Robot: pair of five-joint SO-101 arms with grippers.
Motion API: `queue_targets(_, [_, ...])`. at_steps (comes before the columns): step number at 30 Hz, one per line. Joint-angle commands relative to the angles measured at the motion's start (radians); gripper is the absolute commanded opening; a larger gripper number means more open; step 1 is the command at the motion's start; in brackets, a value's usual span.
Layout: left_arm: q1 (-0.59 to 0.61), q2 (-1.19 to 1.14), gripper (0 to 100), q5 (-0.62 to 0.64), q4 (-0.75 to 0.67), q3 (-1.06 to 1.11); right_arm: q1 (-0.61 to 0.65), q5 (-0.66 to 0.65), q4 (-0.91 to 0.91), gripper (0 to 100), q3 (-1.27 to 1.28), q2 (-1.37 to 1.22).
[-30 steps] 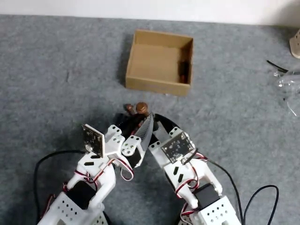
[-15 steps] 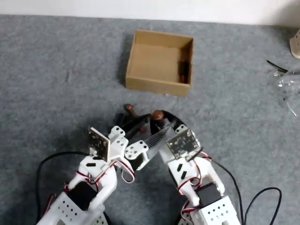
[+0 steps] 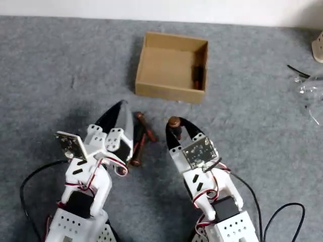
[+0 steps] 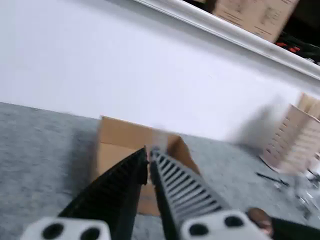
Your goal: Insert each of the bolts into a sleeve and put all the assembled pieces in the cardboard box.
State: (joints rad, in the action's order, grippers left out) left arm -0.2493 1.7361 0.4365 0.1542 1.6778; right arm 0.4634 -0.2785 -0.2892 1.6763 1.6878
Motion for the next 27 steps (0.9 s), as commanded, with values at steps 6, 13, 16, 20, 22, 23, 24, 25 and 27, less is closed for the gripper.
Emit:
queue_targets(6, [-0.054, 0.016, 1, -0.072, -0.020, 0.015, -0.039, 0.012, 0.036, 0.5, 0.111, 0.018])
queue_targets(13, [-0.059, 0.013, 1, -0.322, 0.084, 0.021, -0.068, 0.014, 0.114, 0.5, 0.117, 0.016])
queue_targets(16, [-0.054, 0.010, 1, -0.379, 0.115, 0.021, -0.091, 0.015, 0.117, 0.5, 0.116, 0.016])
queue_targets(20, [-0.025, 0.010, 1, -0.623, 0.167, 0.022, -0.113, 0.017, 0.119, 0.5, 0.116, 0.016])
queue_targets(22, [0.012, 0.008, 1, -0.707, 0.169, 0.022, -0.117, 0.017, 0.119, 0.5, 0.114, 0.012])
queue_targets(23, [0.024, 0.008, 1, -0.692, 0.169, 0.022, -0.117, 0.017, 0.117, 0.5, 0.114, 0.008])
queue_targets(24, [0.035, 0.008, 1, -0.672, 0.167, 0.022, -0.117, 0.017, 0.116, 0.5, 0.113, 0.008])
queue_targets(25, [0.048, 0.008, 1, -0.657, 0.167, 0.022, -0.117, 0.017, 0.116, 0.5, 0.113, 0.007])
queue_targets(27, [0.068, 0.008, 1, -0.643, 0.166, 0.022, -0.117, 0.017, 0.116, 0.5, 0.113, 0.007])
